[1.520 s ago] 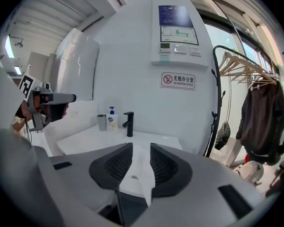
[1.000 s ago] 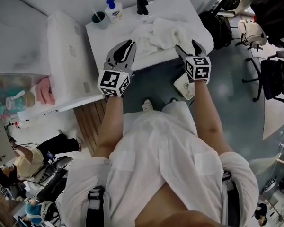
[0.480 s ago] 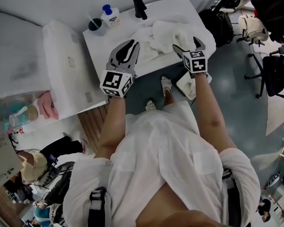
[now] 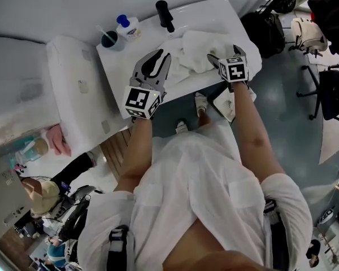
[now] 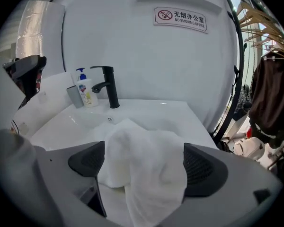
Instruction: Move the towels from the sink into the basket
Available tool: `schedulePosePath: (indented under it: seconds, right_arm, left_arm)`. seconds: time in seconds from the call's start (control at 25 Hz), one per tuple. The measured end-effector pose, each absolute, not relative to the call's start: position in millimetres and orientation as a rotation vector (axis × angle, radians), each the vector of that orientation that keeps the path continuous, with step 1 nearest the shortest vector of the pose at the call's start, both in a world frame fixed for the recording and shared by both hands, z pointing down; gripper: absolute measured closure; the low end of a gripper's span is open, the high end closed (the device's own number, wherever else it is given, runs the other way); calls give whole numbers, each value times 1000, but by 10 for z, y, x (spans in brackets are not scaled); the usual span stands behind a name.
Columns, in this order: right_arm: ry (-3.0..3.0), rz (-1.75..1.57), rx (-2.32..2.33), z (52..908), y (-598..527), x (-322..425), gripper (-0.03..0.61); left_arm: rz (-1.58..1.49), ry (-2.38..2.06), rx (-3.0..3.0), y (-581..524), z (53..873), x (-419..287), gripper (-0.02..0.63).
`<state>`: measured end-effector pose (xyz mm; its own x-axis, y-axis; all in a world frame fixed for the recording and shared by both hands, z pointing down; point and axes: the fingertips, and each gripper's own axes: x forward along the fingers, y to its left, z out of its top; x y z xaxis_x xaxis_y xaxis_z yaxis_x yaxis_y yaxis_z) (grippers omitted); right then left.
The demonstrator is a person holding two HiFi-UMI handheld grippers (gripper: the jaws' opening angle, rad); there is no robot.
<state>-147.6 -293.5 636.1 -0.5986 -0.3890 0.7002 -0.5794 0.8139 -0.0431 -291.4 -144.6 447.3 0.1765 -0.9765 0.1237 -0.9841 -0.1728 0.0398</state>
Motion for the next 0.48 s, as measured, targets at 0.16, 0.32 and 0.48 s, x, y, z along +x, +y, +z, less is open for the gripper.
schedulePosePath:
  seconds: [0.16,0.32,0.48]
  right_arm:
    - [-2224,365,675,6581,-2986,-1559,91]
    - [-2154,333,638,6785,-3015,-1659,92]
    - [-2031,235,614,6974,-3083,-1650,95]
  left_arm:
    - [116,-1937,2307,-1597,4542,-2904,534]
    - [124,-1929,2289,-1698,4623,-2896,534]
    - [132,-1929,2269,-1762,4692,-2894,531]
